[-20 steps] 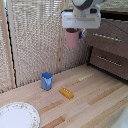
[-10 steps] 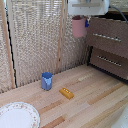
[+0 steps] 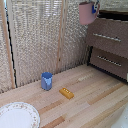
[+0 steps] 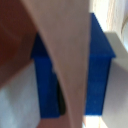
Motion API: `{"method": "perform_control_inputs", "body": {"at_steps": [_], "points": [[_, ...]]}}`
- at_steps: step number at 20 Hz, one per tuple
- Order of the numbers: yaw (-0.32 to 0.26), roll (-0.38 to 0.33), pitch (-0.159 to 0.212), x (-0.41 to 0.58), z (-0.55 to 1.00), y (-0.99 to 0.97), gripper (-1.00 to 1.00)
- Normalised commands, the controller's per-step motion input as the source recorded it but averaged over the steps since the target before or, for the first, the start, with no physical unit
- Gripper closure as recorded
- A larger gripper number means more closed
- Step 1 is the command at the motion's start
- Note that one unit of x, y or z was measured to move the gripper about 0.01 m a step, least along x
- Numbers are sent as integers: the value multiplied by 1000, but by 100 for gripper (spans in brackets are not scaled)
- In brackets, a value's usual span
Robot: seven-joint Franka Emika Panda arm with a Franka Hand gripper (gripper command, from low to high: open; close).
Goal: Propose to navigate your clamp on the clench of the first drawer. Use gentle force to register to the cabinet. Send posterior your swing mandate till over it lurks, a cup of pink essence. Fortify your grip after aiming concentric with the pink cup’s periphery. Manoeuvre the pink towards the cabinet's top. Drop your compression till the cup is resting inside.
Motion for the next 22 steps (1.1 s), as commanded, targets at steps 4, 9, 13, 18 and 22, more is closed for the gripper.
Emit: {"method": "perform_control_inputs", "body": {"at_steps": [4,9,13,18,22], "points": [[-83,45,28,174,979,-811,100],[0,90,36,6,753,-1000,100],[0,84,92,-7,676,-1000,100],[0,88,113,-19,602,-1000,100],[0,93,99,6,381,-996,100]]}}
